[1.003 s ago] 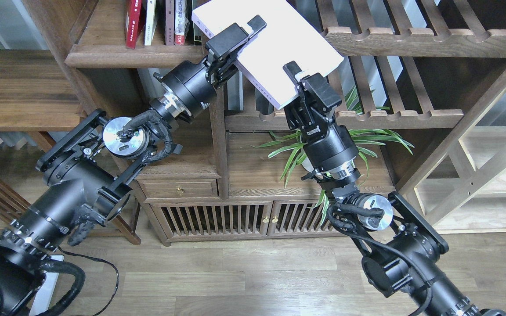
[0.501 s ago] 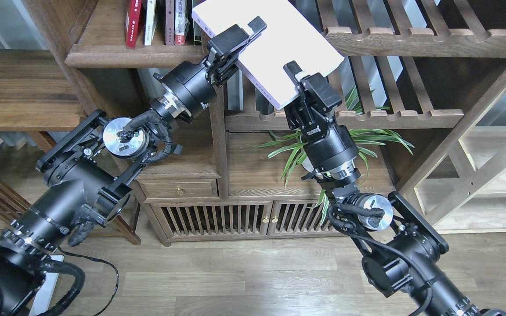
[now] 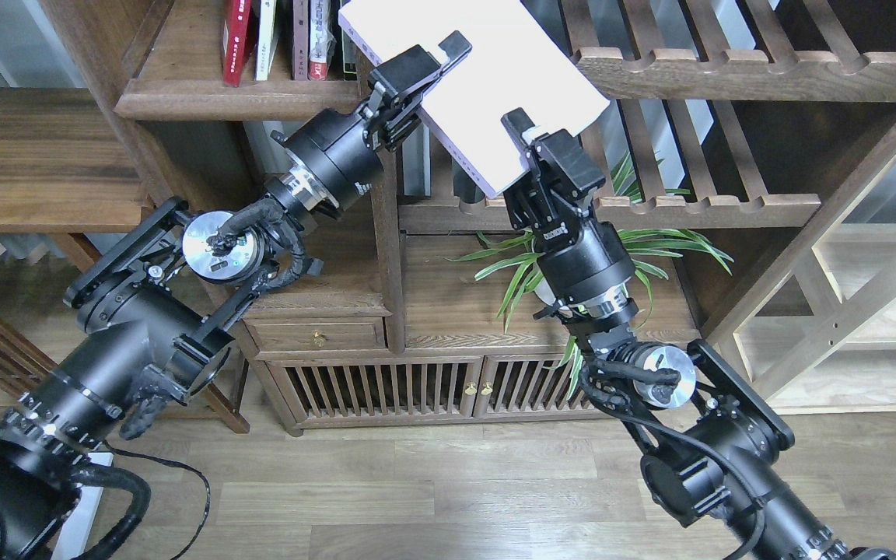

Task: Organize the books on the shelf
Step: 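Hold the white book with both grippers at its lower corners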

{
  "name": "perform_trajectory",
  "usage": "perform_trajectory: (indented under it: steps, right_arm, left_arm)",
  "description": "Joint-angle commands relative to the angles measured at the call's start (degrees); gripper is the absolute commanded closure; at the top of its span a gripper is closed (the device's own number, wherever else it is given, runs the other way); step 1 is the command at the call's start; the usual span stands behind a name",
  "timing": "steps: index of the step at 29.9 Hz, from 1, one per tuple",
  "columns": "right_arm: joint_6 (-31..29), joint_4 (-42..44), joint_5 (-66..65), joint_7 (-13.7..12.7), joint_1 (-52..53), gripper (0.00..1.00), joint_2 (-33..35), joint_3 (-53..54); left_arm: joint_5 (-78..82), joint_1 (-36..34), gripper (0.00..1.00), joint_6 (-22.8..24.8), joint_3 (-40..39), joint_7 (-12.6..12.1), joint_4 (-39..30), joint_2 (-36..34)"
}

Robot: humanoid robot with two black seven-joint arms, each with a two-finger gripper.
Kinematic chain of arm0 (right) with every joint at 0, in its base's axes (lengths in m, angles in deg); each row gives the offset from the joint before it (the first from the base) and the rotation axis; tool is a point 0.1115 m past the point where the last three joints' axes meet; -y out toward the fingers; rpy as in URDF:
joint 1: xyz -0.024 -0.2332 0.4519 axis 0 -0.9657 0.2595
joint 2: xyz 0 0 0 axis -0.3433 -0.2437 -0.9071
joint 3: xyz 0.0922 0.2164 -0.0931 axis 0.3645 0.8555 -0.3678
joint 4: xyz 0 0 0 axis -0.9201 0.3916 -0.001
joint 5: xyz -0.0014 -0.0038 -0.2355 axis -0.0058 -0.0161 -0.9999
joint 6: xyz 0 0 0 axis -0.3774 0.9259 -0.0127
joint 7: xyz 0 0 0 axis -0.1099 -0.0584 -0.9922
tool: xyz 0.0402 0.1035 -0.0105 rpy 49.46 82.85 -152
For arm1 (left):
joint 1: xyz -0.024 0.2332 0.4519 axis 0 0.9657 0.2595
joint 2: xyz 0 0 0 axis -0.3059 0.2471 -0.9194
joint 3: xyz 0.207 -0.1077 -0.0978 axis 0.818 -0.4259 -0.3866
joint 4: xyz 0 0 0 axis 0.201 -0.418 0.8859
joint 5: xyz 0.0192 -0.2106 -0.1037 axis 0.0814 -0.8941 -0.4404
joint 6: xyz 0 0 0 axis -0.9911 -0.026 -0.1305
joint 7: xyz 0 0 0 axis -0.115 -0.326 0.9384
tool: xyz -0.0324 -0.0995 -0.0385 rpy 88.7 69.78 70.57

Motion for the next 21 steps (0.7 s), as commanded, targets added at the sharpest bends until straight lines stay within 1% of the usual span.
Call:
perform_trajectory:
  steps: [1, 8, 12, 21]
  right_arm:
    - [0.00, 0.00, 0.01, -0.01, 0.00, 0.96, 0.00, 0.00]
    - [0.00, 0.00, 0.01, -0.01, 0.00, 0.95, -0.09, 0.00]
    - [0.00, 0.00, 0.01, -0.01, 0.00, 0.93, -0.09, 0.26]
    - [0.00, 0.00, -0.08, 0.08, 0.00, 0.79, -0.09, 0.96]
  left_arm:
    - [0.00, 0.01, 0.79, 0.13, -0.04, -0.01, -0.05, 0.00]
    - [0.00, 0.10, 0.89, 1.01, 0.05, 0.17, -0.05, 0.00]
    - [0.00, 0.27, 0.94, 2.15, -0.04, 0.08, -0.05, 0.00]
    - [0.00, 0.27, 0.95, 2.42, -0.04, -0.01, -0.14, 0.00]
